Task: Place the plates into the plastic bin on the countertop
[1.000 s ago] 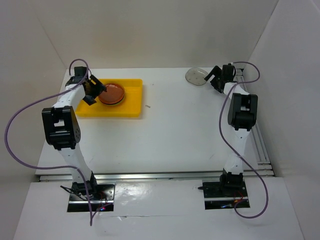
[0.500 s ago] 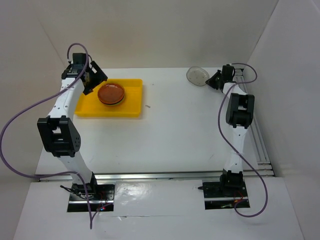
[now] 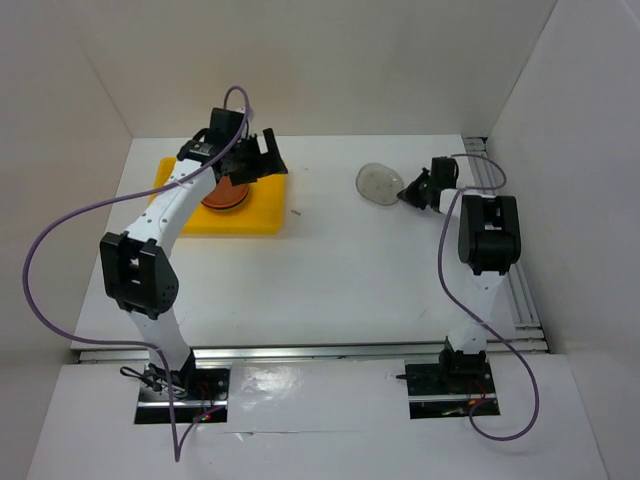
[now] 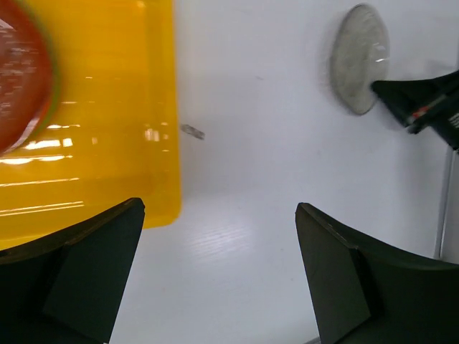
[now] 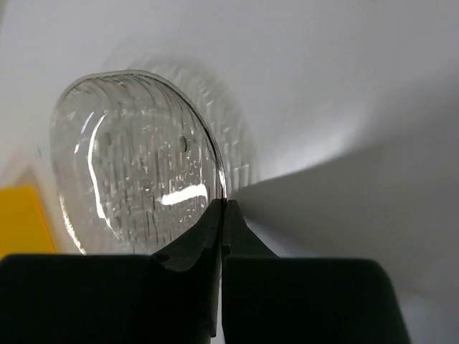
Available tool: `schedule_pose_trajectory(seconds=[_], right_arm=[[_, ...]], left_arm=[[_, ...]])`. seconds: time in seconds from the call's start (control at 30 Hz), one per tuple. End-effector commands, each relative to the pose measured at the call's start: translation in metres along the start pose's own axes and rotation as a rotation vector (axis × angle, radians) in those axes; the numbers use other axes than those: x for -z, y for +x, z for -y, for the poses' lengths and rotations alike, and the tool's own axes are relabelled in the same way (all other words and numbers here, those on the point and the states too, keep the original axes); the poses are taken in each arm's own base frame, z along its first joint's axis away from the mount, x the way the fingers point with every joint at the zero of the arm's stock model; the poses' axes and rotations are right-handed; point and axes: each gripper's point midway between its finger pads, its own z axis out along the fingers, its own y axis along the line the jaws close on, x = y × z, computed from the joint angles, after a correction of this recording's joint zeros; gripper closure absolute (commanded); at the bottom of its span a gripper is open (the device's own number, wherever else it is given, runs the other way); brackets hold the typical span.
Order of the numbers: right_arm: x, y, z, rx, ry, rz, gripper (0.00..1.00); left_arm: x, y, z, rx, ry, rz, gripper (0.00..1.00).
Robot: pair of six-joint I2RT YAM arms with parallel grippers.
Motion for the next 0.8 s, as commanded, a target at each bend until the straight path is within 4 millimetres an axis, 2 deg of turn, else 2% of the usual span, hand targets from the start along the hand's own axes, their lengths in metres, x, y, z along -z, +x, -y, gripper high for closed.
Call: schedule_pose_trajectory(seconds=[0.0, 0.03, 0.07, 0.1, 0.13, 0.17, 0.2, 0.27, 0.33, 0.37, 0.43, 0.5, 0.53, 0.57, 0.63, 0.67, 0.7, 0.73, 0.77], right_arm=[[0.053, 0.043, -0.033, 0.115, -0.017, -0.021, 1.0], [0.064, 0.05, -0.039, 0.12, -0.035, -0.005, 1.0], [0.074, 0.073, -0.032, 0.104, -0.052, -0.01, 1.0], [0.096, 0.081, -0.062, 0.124, -0.133, 0.014, 1.0], [0.103, 0.096, -0.058, 0.121, -0.143, 0.013, 1.0], [0.111, 0.106, -0.067, 0.11, -0.18, 0.004, 1.0], [0.125, 0.113, -0.09, 0.124, -0.251, 0.008, 1.0], [0.138, 0.127, -0.105, 0.124, -0.325, -0.01, 1.0], [0.154, 0.129, -0.125, 0.125, -0.396, -0.007, 1.0], [0.16, 0.129, -0.138, 0.137, -0.435, -0.004, 1.0], [0.166, 0.129, -0.153, 0.162, -0.461, -0.005, 1.0], [0.171, 0.117, -0.171, 0.177, -0.488, 0.02, 1.0], [0.166, 0.117, -0.171, 0.175, -0.478, 0.011, 1.0], [0.169, 0.111, -0.183, 0.181, -0.506, 0.017, 1.0], [0.163, 0.112, -0.19, 0.184, -0.507, 0.008, 1.0], [0.166, 0.11, -0.2, 0.19, -0.525, 0.012, 1.0], [0.162, 0.112, -0.197, 0.189, -0.516, 0.004, 1.0], [0.165, 0.112, -0.205, 0.194, -0.532, 0.007, 1.0], [0.164, 0.116, -0.205, 0.195, -0.523, 0.002, 1.0]], left_arm=[[0.002, 0.004, 0.036, -0.067, 0.142, 0.015, 0.0], [-0.003, 0.012, 0.033, -0.054, 0.145, -0.001, 0.0], [-0.002, 0.014, 0.043, -0.064, 0.186, -0.01, 0.0], [-0.006, 0.018, 0.044, -0.062, 0.196, -0.028, 0.0], [-0.012, 0.025, 0.045, -0.059, 0.215, -0.06, 0.0], [-0.011, 0.027, 0.048, -0.06, 0.232, -0.071, 0.0], [-0.017, 0.035, 0.049, -0.07, 0.237, -0.094, 0.0], [-0.022, 0.041, 0.051, -0.088, 0.239, -0.108, 0.02], [-0.032, 0.055, 0.055, -0.121, 0.248, -0.145, 0.07], [-0.033, 0.055, 0.055, -0.133, 0.253, -0.157, 0.1], [-0.041, 0.071, 0.064, -0.168, 0.271, -0.214, 0.13], [-0.042, 0.076, 0.067, -0.185, 0.281, -0.231, 0.19], [-0.045, 0.078, 0.066, -0.183, 0.277, -0.238, 0.22], [-0.044, 0.082, 0.071, -0.2, 0.294, -0.247, 0.27], [-0.048, 0.085, 0.069, -0.198, 0.289, -0.256, 0.46], [-0.051, 0.087, 0.067, -0.195, 0.285, -0.264, 0.5], [-0.051, 0.087, 0.067, -0.195, 0.285, -0.264, 0.53], [-0.052, 0.087, 0.066, -0.196, 0.275, -0.26, 0.64], [-0.051, 0.089, 0.064, -0.194, 0.27, -0.269, 0.68]])
